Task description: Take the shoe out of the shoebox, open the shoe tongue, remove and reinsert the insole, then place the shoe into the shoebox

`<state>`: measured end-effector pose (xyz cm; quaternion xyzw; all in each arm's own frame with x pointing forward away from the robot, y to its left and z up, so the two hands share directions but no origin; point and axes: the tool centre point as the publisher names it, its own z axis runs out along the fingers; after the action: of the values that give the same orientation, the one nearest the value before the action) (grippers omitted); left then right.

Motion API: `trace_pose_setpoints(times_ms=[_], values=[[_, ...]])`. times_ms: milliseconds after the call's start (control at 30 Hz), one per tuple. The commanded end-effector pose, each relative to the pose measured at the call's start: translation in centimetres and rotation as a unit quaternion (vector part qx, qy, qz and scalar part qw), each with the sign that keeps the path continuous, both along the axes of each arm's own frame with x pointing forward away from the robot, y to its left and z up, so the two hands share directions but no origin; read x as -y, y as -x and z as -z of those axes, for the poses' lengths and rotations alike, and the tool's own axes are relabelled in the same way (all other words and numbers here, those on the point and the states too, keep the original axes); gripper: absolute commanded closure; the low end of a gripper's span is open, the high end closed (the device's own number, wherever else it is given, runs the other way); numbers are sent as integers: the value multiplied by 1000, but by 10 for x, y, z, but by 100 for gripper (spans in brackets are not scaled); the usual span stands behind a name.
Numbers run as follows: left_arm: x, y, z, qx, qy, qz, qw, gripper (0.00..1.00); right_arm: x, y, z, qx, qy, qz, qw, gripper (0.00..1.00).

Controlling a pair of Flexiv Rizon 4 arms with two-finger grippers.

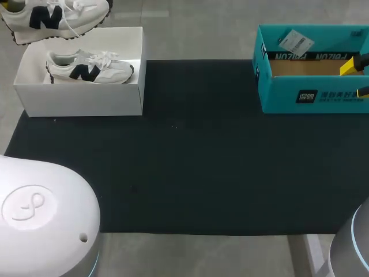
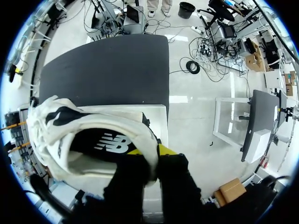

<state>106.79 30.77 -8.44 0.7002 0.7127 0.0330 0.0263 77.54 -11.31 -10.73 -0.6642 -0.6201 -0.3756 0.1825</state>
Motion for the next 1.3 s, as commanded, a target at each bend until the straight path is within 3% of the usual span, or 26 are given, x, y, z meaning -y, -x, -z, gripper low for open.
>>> trace_pose_setpoints(times_ms=[33,333,667,833,1300], values=[[19,20,-20,5,-30,-18,999,100,0,0,0,0,1,1,1000,0],[71,72,-27,7,-80,-72,994,100,0,0,0,0,1,1,1000,0],[129,133,-8,25,-76,-83,993,100,0,0,0,0,1,1,1000,0],[163,158,8,27,-99,-88,991,100,0,0,0,0,1,1,1000,0],[255,194,49,65,-88,-15,994,100,0,0,0,0,1,1,1000,0]])
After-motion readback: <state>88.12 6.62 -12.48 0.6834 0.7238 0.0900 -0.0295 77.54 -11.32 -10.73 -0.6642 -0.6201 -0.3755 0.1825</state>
